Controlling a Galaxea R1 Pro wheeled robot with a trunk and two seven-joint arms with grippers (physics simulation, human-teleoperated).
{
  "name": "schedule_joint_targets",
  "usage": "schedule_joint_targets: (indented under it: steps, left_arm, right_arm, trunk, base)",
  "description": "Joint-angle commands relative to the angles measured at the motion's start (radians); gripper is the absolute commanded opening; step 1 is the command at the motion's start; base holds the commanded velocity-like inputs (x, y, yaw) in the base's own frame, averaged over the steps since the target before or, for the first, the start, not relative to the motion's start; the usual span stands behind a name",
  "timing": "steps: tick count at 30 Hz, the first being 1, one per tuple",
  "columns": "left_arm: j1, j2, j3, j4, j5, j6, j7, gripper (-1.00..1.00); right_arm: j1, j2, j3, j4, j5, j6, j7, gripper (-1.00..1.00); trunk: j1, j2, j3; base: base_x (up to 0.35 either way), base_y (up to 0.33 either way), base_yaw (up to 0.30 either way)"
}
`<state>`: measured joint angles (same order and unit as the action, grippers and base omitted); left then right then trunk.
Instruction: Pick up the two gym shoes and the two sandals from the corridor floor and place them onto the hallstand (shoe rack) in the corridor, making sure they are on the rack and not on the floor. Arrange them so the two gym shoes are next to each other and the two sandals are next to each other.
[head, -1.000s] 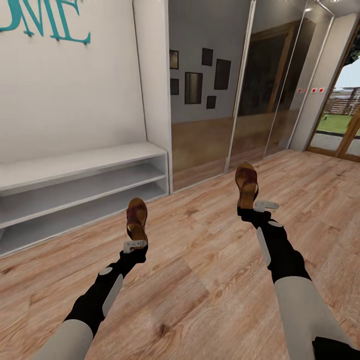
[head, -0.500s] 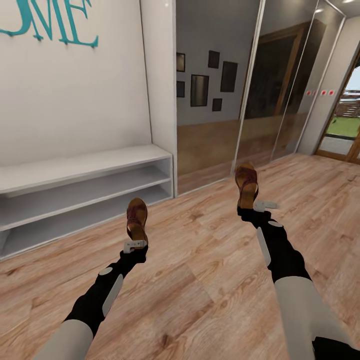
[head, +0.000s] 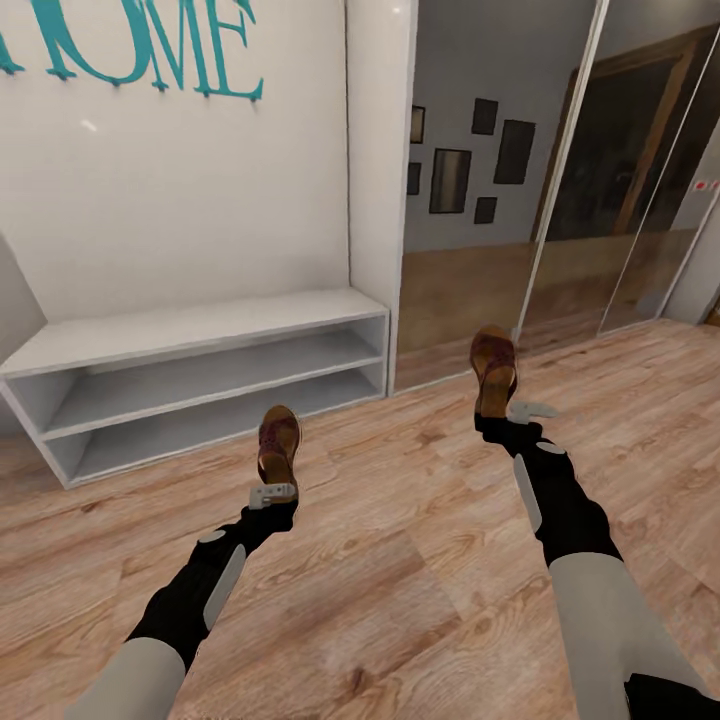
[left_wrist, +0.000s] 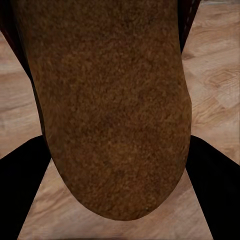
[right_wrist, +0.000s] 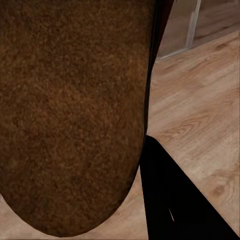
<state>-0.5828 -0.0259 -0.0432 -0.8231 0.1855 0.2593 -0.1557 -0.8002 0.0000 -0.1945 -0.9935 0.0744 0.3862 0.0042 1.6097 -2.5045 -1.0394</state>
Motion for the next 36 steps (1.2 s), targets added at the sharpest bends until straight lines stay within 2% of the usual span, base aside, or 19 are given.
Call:
schedule_joint_targets:
  steps: [1, 12, 23, 36]
  left_arm:
    - [-0.001, 0.0, 0.0, -0.002, 0.009, 0.007, -0.001, -1.0]
    - [-0.001, 0.0, 0.001, -0.002, 0.009, 0.008, -0.001, -1.0]
    - [0.0, 0.0, 0.0, -0.002, 0.009, 0.008, -0.001, -1.0]
    - [-0.001, 0.0, 0.0, -0.002, 0.009, 0.009, -0.001, -1.0]
  right_arm:
    - [0.0, 0.0, 0.0, -0.002, 0.004, 0.007, -0.003, -1.0]
    - [0.0, 0.0, 0.0, -0.002, 0.004, 0.007, -0.003, -1.0]
    - [-0.001, 0.0, 0.0, -0.002, 0.004, 0.007, -0.003, -1.0]
    - [0.0, 0.0, 0.0, -0.002, 0.004, 0.007, -0.003, -1.0]
  trunk:
    - [0.0, 0.0, 0.0]
    - [0.0, 0.0, 0.009]
    - [-0.005, 0.002, 0.065]
    - [-0.005, 0.002, 0.081]
  base:
    - [0.0, 0.0, 0.292]
    - [0.0, 0.0, 0.266]
    - [0.0, 0.0, 0.218]
    - [0.0, 0.0, 0.213]
